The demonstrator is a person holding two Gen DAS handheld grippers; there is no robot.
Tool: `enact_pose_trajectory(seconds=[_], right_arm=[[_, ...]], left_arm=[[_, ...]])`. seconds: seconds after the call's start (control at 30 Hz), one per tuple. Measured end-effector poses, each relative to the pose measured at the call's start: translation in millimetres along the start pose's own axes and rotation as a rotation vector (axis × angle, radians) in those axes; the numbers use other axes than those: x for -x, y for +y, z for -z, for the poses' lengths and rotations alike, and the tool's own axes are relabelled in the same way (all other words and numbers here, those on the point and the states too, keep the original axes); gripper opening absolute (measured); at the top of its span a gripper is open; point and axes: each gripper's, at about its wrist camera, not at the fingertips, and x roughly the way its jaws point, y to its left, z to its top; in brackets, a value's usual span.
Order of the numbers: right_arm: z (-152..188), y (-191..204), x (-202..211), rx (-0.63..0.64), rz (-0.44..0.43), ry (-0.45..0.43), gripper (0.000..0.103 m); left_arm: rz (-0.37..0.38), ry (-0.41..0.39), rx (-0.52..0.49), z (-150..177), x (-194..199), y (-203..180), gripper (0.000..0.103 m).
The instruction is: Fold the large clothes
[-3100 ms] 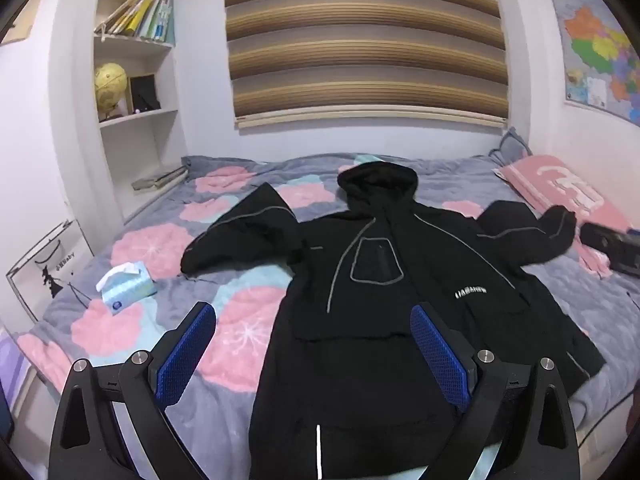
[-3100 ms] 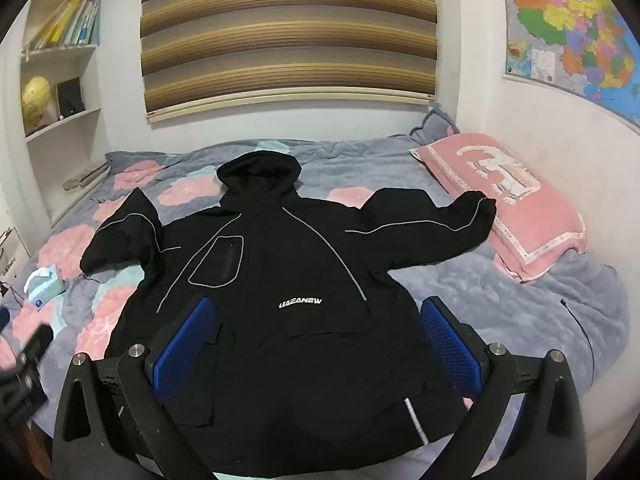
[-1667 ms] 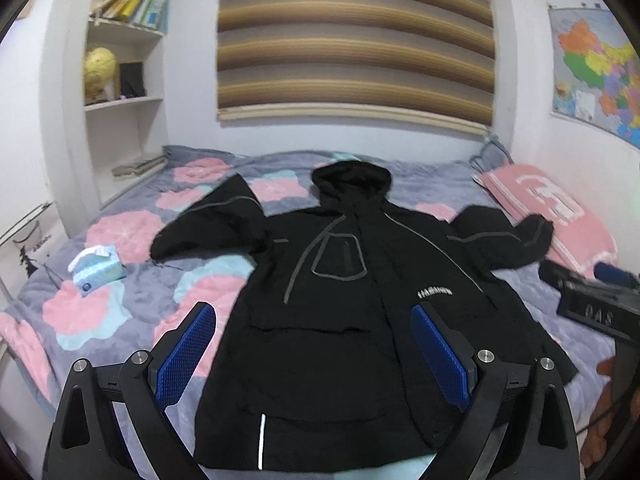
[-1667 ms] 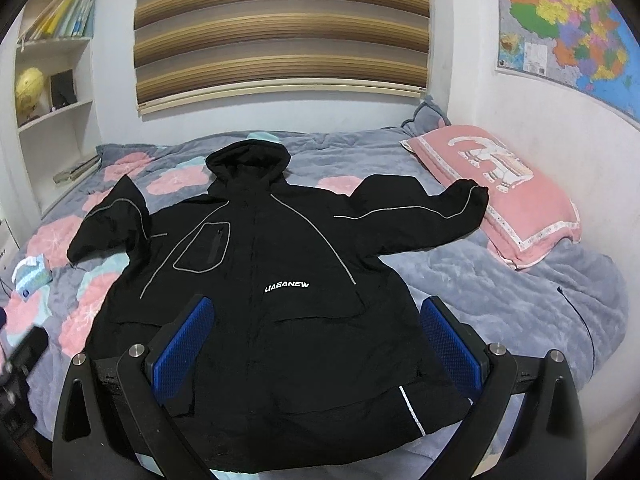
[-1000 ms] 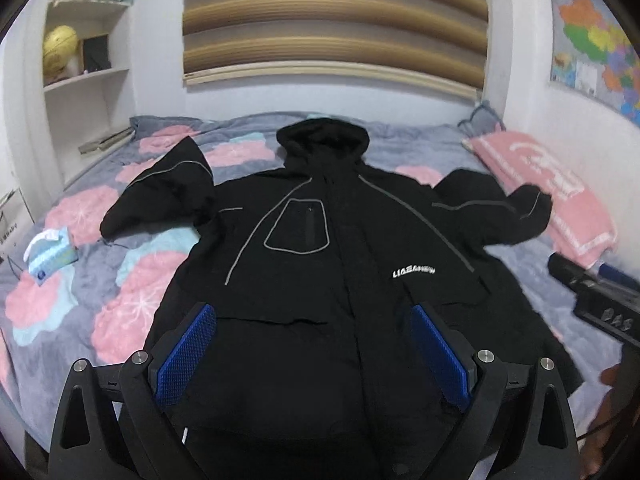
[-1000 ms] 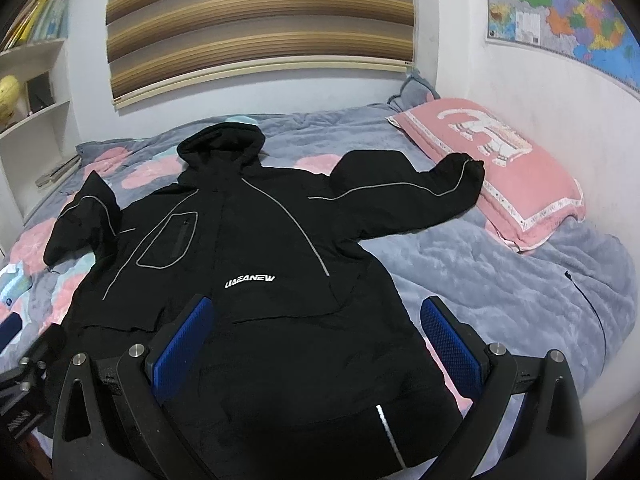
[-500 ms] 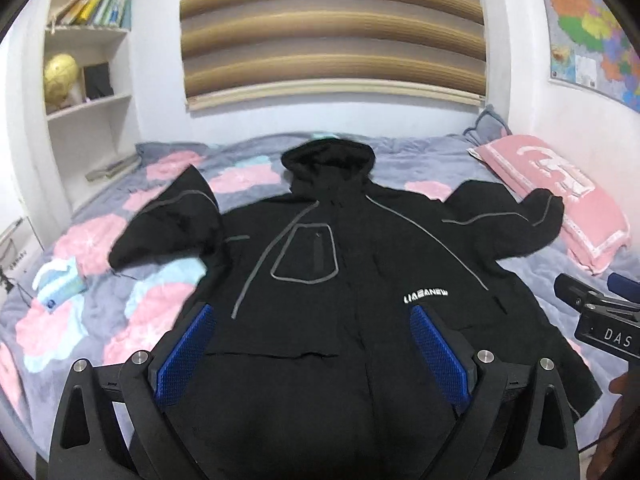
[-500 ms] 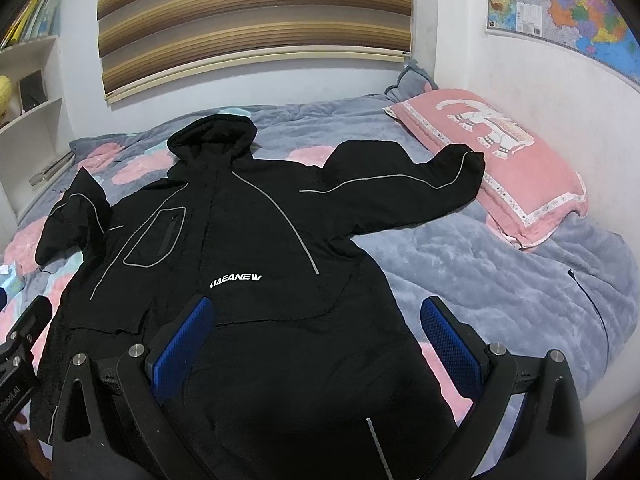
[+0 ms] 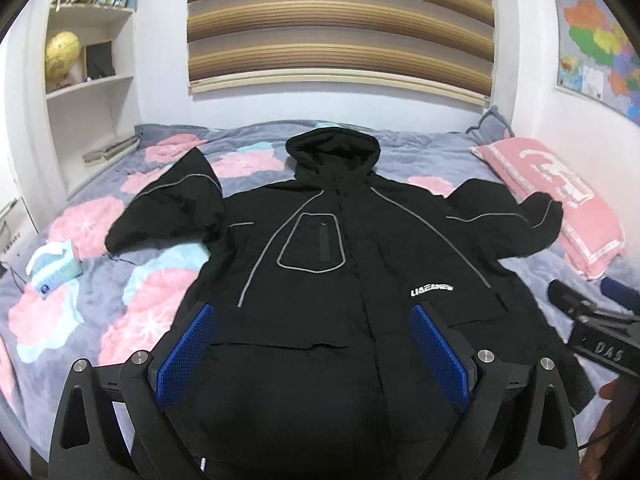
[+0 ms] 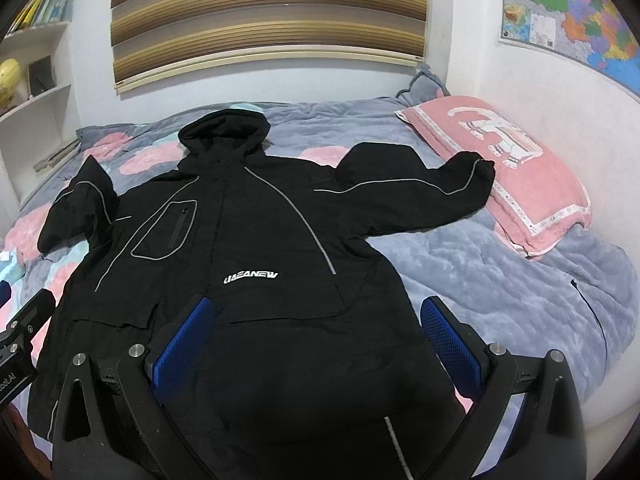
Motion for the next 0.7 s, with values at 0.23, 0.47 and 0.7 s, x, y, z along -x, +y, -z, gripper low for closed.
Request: enact_pose_trajectory(seconds=[0.23,0.47,0.7], right_arm=[[-7.4,22.2,3.3,0.034,-0.013,-0.023,0.103],[-23.0,54.1,4.4,0.068,-0.021,-0.057,0.103],[-25.7,80.1,-38.7,0.061,-0.053,-0.040,0.103]], left_arm=[[-0.003,-0.003,0.055,-1.0,1.0,24.8,0.098],[0.001,-0.025,0.082,-12.1,0.6,55.2,0.098],[-0.073,-0.029,0.141,-19.8,-17.2,117.0,0.098]])
